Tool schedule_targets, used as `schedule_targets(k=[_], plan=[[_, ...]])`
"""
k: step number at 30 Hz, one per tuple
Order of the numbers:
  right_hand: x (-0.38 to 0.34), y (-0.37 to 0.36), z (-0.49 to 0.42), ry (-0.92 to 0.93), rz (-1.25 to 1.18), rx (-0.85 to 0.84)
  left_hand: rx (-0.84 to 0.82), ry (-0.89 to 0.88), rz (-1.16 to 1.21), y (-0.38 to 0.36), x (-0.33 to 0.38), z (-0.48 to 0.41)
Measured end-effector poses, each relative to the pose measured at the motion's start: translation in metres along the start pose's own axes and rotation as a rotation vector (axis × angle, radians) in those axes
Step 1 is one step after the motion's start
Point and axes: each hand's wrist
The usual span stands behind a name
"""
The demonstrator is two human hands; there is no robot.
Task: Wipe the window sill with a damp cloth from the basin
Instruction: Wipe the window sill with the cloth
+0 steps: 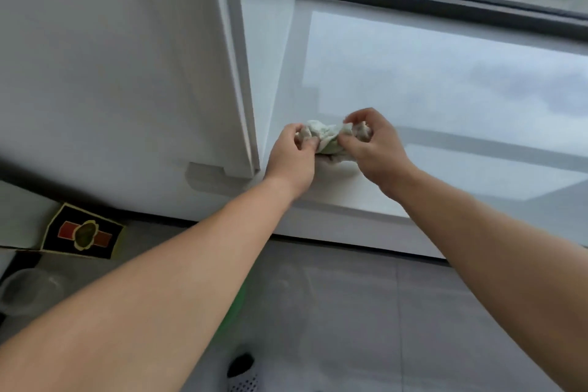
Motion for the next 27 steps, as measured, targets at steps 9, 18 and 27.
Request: schedule_targets(k=[9,18,27], plan=[[0.034,-0.027,-0.044,0.232,0.231,-0.072,0.143,0.004,-0.156,-0.024,-0.004,-0.044],[0.032,-0.021,-0.104,0.558,0.515,-0.073,0.274,0.028,-0.102,-0.052,0.012,-0.080],[0.063,-0.012,-0.146,1.023,0.713,-0.464,0.227,-0.398,-0.616,-0.045,-0.026,-0.072]])
Point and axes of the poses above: each hand's wrist, its own z-axis away from the middle knuckle, its own y-axis out of the back of the hand, x = y × z, and after that the axes turned 12 degrees about x, right-handed
